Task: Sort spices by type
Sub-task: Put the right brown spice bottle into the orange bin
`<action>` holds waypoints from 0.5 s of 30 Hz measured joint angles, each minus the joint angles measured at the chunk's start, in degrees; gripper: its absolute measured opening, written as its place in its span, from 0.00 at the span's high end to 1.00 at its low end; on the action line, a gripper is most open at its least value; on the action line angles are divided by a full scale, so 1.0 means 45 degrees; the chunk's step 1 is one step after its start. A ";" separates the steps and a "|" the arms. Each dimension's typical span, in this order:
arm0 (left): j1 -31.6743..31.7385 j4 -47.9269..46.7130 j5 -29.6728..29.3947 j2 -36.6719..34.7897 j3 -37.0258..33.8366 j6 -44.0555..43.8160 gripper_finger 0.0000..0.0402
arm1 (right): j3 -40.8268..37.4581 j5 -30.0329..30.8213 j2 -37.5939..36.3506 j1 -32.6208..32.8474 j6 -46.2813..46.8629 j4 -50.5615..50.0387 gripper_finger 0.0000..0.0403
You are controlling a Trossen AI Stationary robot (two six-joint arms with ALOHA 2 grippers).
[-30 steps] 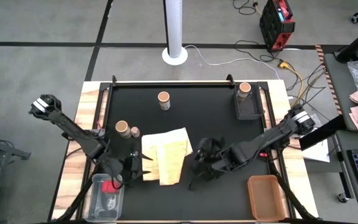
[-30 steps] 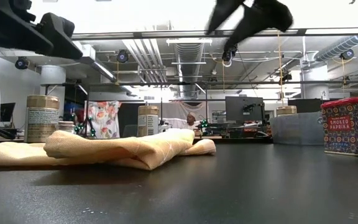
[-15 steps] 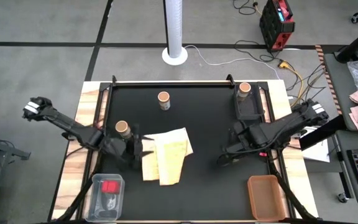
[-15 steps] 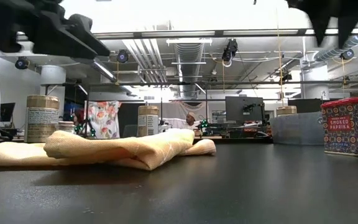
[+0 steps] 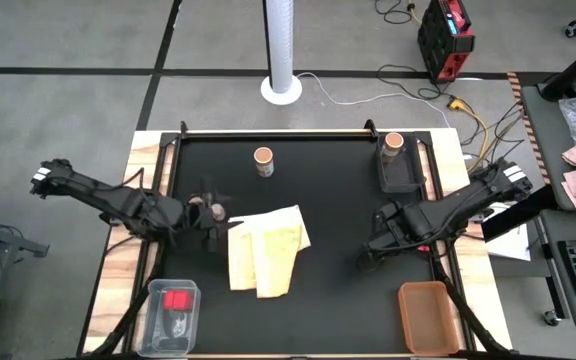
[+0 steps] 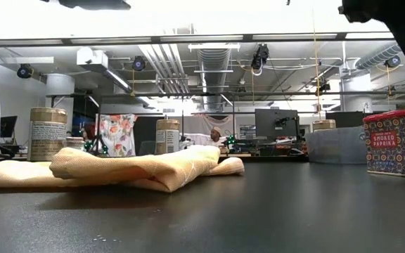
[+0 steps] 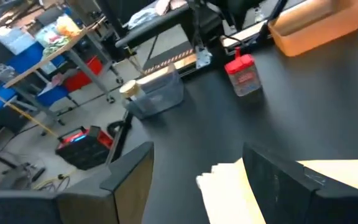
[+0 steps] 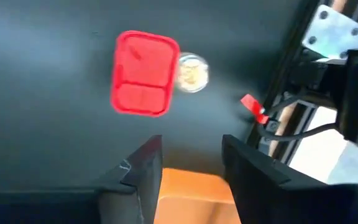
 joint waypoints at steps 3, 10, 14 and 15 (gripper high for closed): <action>0.0000 -0.0225 -0.0555 0.0039 0.0380 -0.0020 0.43 | -0.0682 -0.0046 -0.0297 -0.0230 0.0125 -0.0021 0.65; 0.0005 -0.0601 -0.0663 0.0117 0.0490 -0.0082 0.43 | -0.2541 -0.0373 -0.1228 -0.0814 0.0137 0.0259 0.75; -0.0005 -0.0618 -0.0834 0.0137 0.0485 -0.0125 0.43 | -0.3659 -0.0296 -0.1652 -0.0866 0.0131 0.1140 0.84; -0.0005 -0.0611 -0.0945 0.0137 0.0485 -0.0127 0.43 | -0.3899 -0.0230 -0.1719 -0.0863 0.0121 0.1479 0.86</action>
